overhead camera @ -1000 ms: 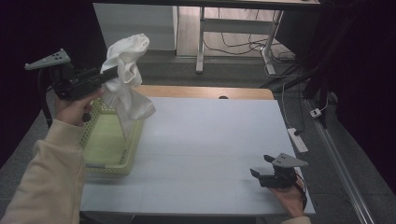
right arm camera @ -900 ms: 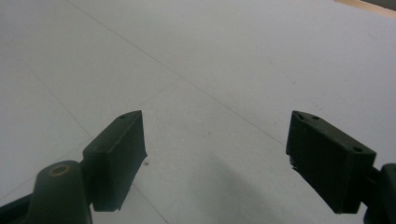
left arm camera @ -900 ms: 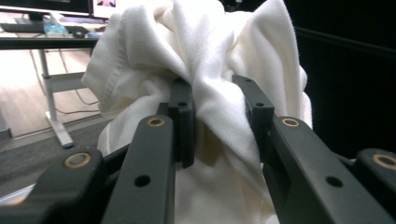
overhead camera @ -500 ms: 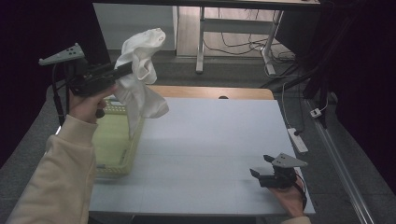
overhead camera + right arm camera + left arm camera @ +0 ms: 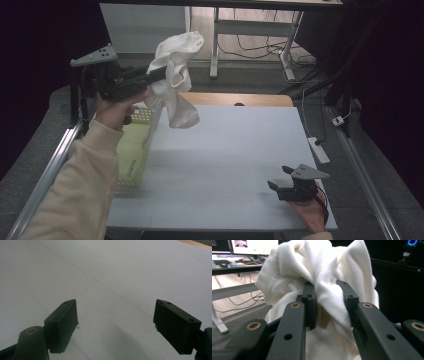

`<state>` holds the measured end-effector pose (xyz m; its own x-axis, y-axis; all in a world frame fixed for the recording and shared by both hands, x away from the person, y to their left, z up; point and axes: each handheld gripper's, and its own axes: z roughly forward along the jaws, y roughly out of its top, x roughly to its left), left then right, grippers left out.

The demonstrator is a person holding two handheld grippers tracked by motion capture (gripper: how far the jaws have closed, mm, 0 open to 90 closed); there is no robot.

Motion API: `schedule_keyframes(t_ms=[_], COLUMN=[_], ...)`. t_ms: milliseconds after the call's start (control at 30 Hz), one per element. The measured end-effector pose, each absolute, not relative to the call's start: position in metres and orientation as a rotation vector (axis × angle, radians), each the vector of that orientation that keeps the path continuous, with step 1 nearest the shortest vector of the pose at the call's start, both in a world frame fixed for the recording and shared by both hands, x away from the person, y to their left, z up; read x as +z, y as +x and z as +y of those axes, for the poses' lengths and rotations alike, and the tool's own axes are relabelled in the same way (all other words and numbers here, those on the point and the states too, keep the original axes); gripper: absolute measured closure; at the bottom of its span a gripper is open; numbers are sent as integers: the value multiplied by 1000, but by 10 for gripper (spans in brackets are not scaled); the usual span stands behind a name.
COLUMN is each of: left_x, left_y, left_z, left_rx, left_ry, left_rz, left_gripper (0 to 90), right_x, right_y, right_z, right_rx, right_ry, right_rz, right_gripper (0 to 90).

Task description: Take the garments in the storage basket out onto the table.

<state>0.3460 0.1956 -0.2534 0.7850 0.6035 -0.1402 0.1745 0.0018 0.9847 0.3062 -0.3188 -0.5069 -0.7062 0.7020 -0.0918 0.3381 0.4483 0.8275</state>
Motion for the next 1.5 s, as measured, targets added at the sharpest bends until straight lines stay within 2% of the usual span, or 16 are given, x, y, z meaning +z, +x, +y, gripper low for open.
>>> schedule_keyframes(t_ms=[267,700,1067,1500], left_x=[-249,-269,-346,-408], left_y=[346,355,371,377], left_z=[174,139,98,56], left_rx=[350,285,193,128], left_ry=[1567,1624,1759,1875], left_rz=[598,580,648,668], left_gripper=[708,707,706,704], right_x=[-507,-507,-506,-506], right_y=[306,306,306,306], right_z=[-319,-320,-320,-320], right_rx=[1172,1175,1175,1181], right_ry=[878,878,873,874], right_rz=[2279,2276,2276,2276], right_gripper=[197,197,197,197])
